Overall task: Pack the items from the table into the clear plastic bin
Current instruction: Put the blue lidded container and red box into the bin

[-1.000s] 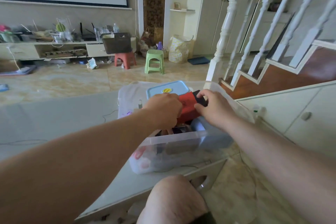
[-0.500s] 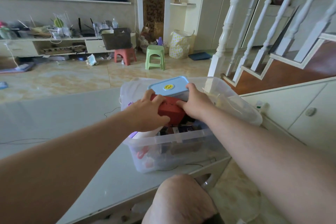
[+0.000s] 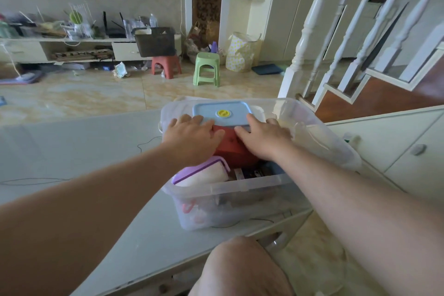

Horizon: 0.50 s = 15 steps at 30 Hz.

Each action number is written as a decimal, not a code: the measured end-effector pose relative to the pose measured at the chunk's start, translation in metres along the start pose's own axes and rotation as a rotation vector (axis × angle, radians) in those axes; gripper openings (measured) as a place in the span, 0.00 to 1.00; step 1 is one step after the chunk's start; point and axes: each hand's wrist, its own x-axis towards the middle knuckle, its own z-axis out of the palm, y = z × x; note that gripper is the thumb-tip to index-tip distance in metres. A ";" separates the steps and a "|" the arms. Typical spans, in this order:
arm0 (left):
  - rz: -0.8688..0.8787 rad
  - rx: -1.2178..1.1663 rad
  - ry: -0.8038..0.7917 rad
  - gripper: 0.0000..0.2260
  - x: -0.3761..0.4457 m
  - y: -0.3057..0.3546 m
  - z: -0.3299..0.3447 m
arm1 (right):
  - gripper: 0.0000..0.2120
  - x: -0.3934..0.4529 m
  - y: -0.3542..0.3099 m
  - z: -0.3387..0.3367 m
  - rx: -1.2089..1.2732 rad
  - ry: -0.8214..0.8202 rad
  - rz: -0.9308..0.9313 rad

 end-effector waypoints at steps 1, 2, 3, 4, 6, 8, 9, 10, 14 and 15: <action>0.012 0.033 -0.020 0.28 0.002 -0.001 0.001 | 0.36 0.002 -0.001 0.000 -0.034 -0.031 0.009; 0.017 0.035 -0.033 0.31 0.004 -0.003 0.002 | 0.38 0.004 -0.002 0.000 -0.071 -0.069 0.027; 0.017 0.025 -0.024 0.33 0.007 -0.004 0.004 | 0.39 0.007 -0.002 -0.001 -0.104 -0.100 0.040; 0.008 -0.001 -0.005 0.33 0.008 -0.006 0.005 | 0.40 0.008 -0.003 -0.002 -0.127 -0.111 0.044; 0.013 -0.050 0.037 0.31 0.008 -0.005 0.007 | 0.42 0.006 -0.002 0.000 -0.147 -0.070 0.027; 0.085 -0.026 -0.001 0.29 0.007 -0.004 0.007 | 0.42 0.002 0.001 0.004 -0.136 0.001 0.012; 0.108 0.021 -0.050 0.29 0.008 -0.003 0.005 | 0.42 0.001 0.003 0.006 -0.133 0.022 0.006; 0.103 0.055 -0.093 0.28 0.010 -0.001 0.002 | 0.41 0.000 0.003 0.007 -0.137 0.030 -0.004; 0.092 0.123 -0.208 0.27 0.004 0.016 -0.010 | 0.36 -0.007 0.001 -0.005 -0.169 0.030 -0.089; 0.111 0.102 -0.199 0.27 -0.001 0.016 -0.008 | 0.34 -0.010 0.003 -0.009 -0.166 0.042 -0.108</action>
